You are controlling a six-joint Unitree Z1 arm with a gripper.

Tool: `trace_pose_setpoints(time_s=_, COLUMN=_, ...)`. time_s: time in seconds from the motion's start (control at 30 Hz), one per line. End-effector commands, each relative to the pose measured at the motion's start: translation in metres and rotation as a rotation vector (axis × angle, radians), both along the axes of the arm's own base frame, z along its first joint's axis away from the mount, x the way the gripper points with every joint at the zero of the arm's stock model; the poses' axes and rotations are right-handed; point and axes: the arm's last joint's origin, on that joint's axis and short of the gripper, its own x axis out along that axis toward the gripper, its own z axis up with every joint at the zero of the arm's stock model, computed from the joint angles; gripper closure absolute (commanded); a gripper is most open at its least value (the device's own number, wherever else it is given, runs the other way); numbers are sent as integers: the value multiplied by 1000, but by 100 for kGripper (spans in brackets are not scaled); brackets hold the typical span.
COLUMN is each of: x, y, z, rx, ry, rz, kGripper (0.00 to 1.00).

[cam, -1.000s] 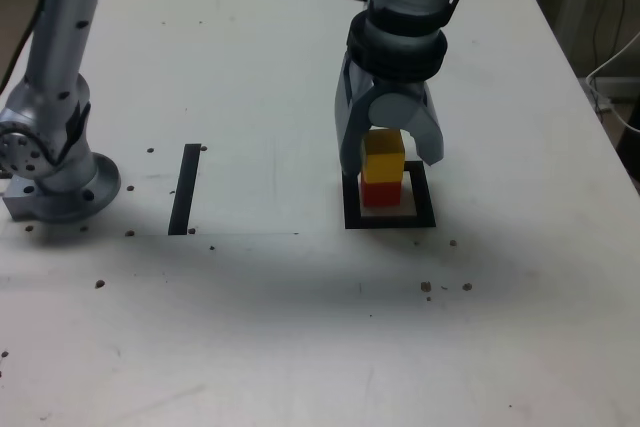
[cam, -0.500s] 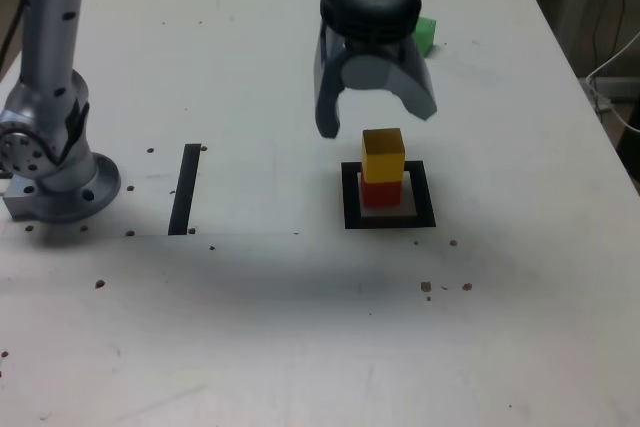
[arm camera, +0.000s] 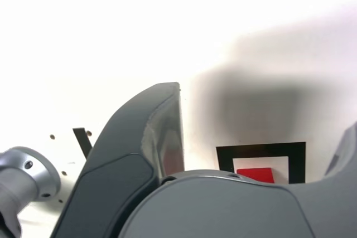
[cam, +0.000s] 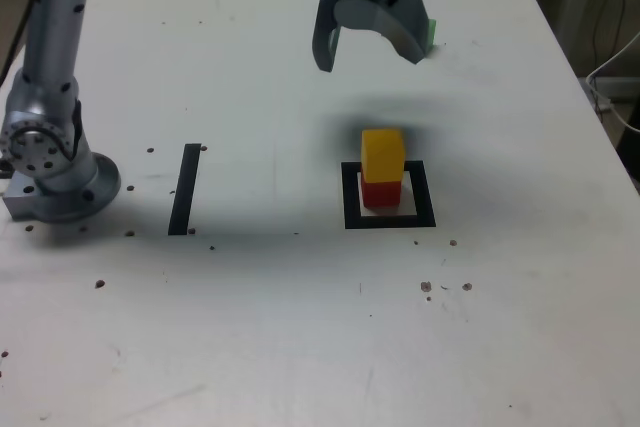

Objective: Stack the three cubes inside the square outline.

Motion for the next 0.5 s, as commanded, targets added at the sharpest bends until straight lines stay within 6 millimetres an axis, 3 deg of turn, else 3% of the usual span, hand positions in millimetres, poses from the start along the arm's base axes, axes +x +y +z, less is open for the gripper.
trace_pose_setpoints(time_s=0.0, x=8, y=20, z=-2, rx=10, ry=5, rz=-21, kGripper=1)
trace_pose_setpoints(time_s=0.2, x=23, y=55, z=1, rx=41, ry=0, rz=-78, kGripper=1)
trace_pose_setpoints(time_s=0.47, x=44, y=98, z=-8, rx=30, ry=3, rz=-145, kGripper=1)
